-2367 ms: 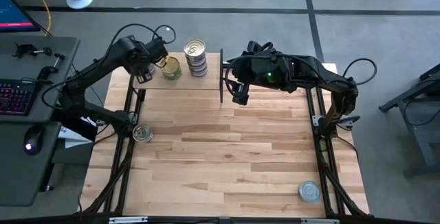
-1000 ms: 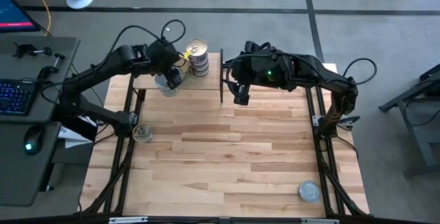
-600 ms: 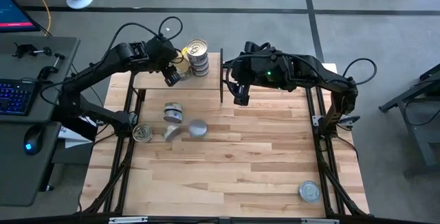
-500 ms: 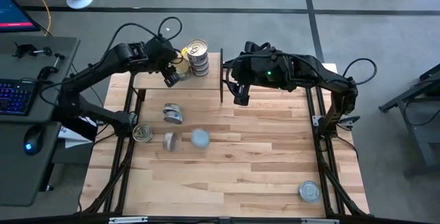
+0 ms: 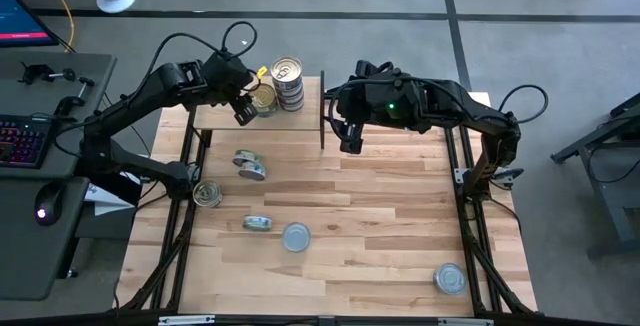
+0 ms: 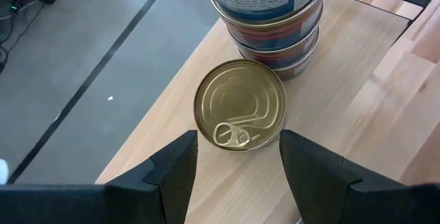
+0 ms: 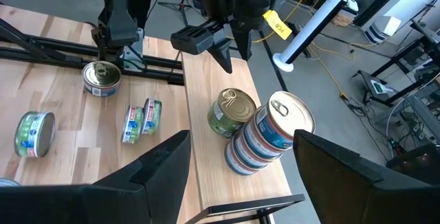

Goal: Stack canned seafood by type on shelf
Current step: Put the green-white tuna can on the shelf

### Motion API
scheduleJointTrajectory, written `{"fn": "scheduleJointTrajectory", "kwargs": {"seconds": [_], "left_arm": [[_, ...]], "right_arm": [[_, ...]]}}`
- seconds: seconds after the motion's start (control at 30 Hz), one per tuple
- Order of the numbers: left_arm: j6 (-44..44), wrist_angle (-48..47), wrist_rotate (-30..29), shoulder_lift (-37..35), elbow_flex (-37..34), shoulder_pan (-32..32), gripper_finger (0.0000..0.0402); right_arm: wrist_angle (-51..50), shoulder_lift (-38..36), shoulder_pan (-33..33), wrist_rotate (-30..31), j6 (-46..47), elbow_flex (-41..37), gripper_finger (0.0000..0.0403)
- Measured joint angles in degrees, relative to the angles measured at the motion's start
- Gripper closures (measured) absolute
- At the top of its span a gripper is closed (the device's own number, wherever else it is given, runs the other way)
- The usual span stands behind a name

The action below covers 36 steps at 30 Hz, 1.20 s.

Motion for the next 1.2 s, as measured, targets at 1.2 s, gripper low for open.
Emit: {"fn": "scheduleJointTrajectory", "kwargs": {"seconds": [1.2], "left_arm": [[-49.19, -10.75, 12.46, 1.16, -19.73, -66.88, 0.0169]], "right_arm": [[-4.52, -0.02, -0.16, -1.96, 1.28, 0.0, 0.0155]]}}
